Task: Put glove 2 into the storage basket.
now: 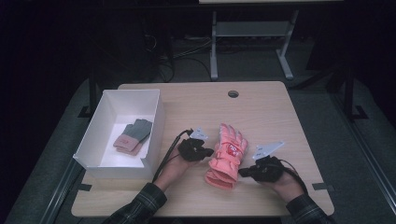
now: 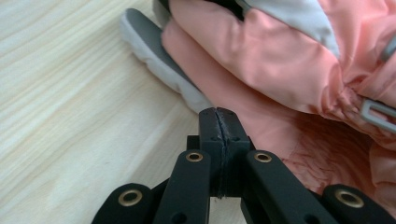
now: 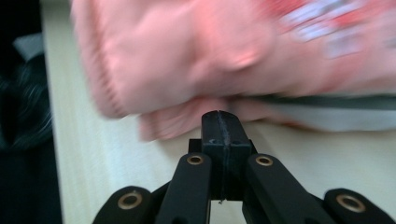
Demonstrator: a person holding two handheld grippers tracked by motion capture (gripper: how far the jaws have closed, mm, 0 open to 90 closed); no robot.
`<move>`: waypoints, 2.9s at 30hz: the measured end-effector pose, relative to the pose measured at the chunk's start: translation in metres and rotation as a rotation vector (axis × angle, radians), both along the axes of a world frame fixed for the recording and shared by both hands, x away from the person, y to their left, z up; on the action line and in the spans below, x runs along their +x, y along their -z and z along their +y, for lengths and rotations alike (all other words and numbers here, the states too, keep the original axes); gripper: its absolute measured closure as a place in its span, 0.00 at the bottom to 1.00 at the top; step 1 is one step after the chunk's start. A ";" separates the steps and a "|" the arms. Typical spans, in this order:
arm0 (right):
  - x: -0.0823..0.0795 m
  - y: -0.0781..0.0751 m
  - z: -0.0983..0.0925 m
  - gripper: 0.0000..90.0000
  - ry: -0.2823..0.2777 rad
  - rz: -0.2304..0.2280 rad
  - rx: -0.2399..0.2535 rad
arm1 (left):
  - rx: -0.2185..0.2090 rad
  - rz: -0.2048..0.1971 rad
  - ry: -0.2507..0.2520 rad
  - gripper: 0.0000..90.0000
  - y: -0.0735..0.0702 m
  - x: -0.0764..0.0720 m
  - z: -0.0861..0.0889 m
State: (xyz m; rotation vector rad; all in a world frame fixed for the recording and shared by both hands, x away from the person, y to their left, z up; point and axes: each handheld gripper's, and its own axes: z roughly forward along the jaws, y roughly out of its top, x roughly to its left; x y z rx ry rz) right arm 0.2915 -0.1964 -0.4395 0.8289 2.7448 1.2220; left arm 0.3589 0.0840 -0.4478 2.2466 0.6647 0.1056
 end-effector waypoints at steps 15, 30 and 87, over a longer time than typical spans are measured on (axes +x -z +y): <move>0.048 -0.014 0.003 1.00 0.101 -0.098 0.113 | -0.075 -0.025 -0.055 0.74 -0.041 0.000 0.018; 0.051 0.011 0.022 1.00 0.095 -0.073 0.002 | -0.121 0.067 -0.075 0.19 -0.036 0.009 -0.022; 0.045 0.019 -0.046 0.17 0.360 -0.122 0.061 | -0.172 0.251 -0.007 0.69 -0.048 0.028 -0.010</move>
